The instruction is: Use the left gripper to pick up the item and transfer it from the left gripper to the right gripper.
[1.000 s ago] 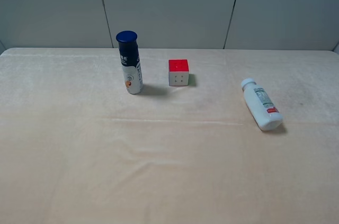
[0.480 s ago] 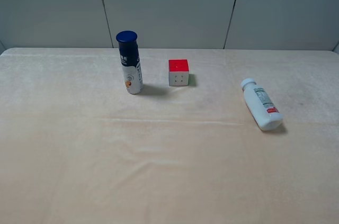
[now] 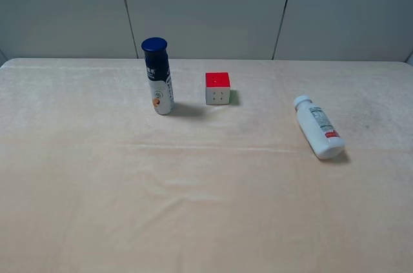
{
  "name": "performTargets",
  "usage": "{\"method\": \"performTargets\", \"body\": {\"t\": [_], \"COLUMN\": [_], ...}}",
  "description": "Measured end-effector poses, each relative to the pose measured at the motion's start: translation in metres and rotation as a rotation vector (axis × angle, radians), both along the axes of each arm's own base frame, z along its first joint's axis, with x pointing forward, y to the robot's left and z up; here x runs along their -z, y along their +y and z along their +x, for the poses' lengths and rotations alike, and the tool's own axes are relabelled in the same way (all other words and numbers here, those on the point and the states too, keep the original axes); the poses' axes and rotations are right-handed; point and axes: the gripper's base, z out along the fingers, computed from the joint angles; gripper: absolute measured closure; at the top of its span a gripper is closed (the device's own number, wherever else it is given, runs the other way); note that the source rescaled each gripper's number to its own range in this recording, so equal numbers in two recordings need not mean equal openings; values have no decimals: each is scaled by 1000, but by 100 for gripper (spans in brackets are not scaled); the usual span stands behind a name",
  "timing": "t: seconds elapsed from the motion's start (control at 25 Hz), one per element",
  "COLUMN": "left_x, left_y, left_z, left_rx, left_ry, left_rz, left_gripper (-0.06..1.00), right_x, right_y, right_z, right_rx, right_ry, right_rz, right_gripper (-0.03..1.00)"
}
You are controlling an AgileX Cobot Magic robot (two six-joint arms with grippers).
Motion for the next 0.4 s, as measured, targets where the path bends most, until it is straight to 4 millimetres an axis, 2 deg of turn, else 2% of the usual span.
{"method": "performTargets", "body": {"t": [0.4], "left_x": [0], "left_y": [0], "left_z": [0], "left_rx": [0], "left_ry": [0], "left_rz": [0], "left_gripper": [0], "right_x": [0], "right_y": [0], "right_z": [0], "right_rx": [0], "right_ry": [0], "right_rz": [0], "right_gripper": [-3]}}
